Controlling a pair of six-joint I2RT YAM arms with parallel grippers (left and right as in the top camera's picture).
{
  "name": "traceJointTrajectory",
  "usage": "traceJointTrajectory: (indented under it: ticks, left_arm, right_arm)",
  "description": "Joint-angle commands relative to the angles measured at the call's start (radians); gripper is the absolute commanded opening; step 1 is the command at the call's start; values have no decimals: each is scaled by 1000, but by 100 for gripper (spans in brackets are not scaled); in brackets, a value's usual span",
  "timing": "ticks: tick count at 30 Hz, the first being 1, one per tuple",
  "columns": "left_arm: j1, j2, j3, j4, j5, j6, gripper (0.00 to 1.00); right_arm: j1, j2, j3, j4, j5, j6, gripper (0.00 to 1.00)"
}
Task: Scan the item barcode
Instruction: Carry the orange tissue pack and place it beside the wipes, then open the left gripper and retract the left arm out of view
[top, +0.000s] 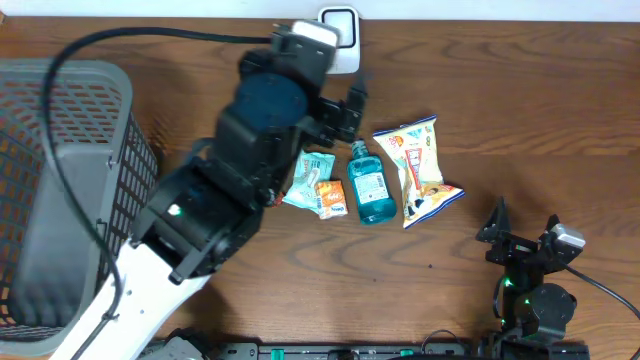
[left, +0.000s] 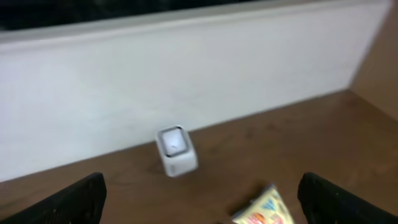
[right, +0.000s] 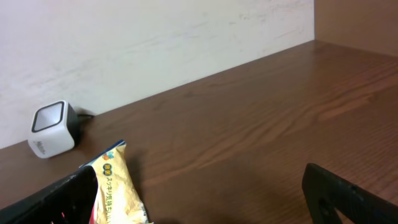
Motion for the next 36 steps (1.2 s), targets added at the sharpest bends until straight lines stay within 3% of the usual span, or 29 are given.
traceJointTrajectory:
  ticks: [1, 11, 15, 27, 36]
  left_arm:
    - [60, -8, 45, 6, -25, 56, 98]
    - [172, -8, 162, -43, -32, 280, 98]
    - [176, -21, 171, -57, -104, 360, 98]
    - [154, -275, 128, -156, -82, 313, 98]
    - [235, -510, 24, -157, 148, 305, 98]
  right_arm:
    - [3, -5, -1, -3, 2, 13, 99]
    - [3, -5, -1, -3, 2, 13, 99]
    - [3, -5, -1, -3, 2, 13, 99]
    - [3, -5, -1, -3, 2, 13, 99]
    - [3, -5, -1, -3, 2, 13, 99]
